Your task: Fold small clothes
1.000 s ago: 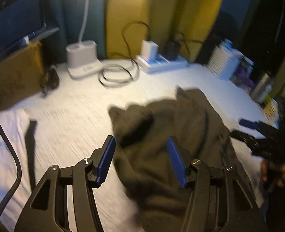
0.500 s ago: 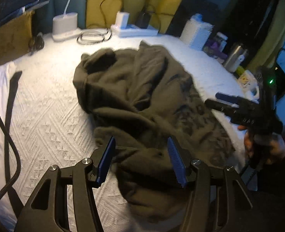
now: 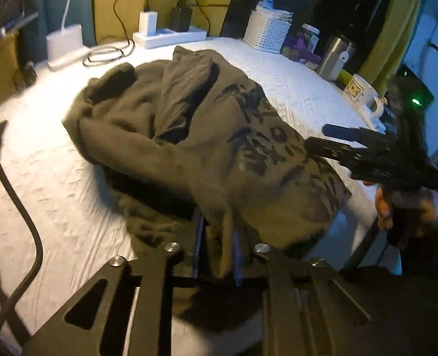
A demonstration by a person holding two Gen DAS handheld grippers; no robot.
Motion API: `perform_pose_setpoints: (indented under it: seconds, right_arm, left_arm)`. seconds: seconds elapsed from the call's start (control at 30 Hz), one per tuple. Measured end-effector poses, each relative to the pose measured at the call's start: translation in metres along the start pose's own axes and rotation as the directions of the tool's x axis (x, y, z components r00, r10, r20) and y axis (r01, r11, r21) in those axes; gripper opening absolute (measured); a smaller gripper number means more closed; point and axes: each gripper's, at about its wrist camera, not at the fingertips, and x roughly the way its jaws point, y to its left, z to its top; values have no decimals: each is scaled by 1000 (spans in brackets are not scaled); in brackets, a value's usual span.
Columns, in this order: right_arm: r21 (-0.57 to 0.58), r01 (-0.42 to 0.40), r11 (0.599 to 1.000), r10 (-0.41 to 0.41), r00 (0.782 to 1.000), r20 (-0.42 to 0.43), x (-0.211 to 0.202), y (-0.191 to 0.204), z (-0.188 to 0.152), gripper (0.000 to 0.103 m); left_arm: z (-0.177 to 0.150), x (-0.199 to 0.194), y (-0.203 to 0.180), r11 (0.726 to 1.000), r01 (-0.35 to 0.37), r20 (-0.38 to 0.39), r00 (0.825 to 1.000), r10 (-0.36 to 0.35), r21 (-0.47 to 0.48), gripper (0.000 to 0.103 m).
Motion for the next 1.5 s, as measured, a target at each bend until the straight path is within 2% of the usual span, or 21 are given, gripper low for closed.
perform_pose_setpoints:
  seconds: [0.13,0.23,0.3,0.37,0.47,0.63,0.73,0.9,1.03,1.27,1.33,1.4,1.43,1.47,1.5]
  right_arm:
    - [-21,-1,1000,0,1000,-10,4,4,-7,84]
    - [-66,23,998,-26,999,-39,11,12,-15,84]
    - [-84,31,996,-34,999,-37,12,15,-19,84]
    - [-92,33,995,-36,999,-32,11,15,-20,84]
    - [-86,30,996,-33,999,-34,8,10,-21,84]
    - [-79,37,996,-39,999,-24,4,3,-14,84]
    - [-64,32,997,-33,999,-9,3,-3,-2,84]
    - [-53,34,998,-33,999,21,5,-14,25,84]
    - [-49,28,998,-26,999,38,13,-19,50,84]
    - [-109,-3,994,11,997,74,35,-11,105,83]
    - [-131,-16,991,26,997,76,43,-7,120,71]
    - [-148,-38,988,48,996,69,56,-3,137,64]
    - [-151,-49,987,60,996,64,63,-2,144,63]
    - [-151,-55,987,64,996,58,69,-1,149,63]
    - [-152,-60,986,69,996,51,77,1,155,63]
  left_arm:
    - [-19,-18,-2,999,-23,-2,1000,23,-37,12]
    - [-33,-11,-2,997,-34,-35,999,32,-63,12]
    - [-35,-12,3,993,-23,-30,999,19,-114,15]
    - [-32,-17,7,990,-14,-33,999,10,-138,19]
    - [-25,-30,7,993,-42,0,999,42,-110,32]
    - [0,-46,29,989,-100,77,991,109,-110,37]
    - [22,-35,45,978,-182,94,977,191,-98,38]
    - [59,-3,65,966,-258,104,960,260,-34,38]
    - [85,22,73,969,-247,112,964,243,18,38]
    - [109,65,83,957,-276,57,961,271,87,38]
    - [113,71,87,958,-271,57,962,267,94,38]
    - [116,74,94,960,-269,65,962,264,83,34]
    - [118,75,98,962,-262,70,964,257,73,25]
    - [119,76,102,964,-259,69,964,255,56,7]
    - [120,76,109,964,-265,69,962,263,31,6]
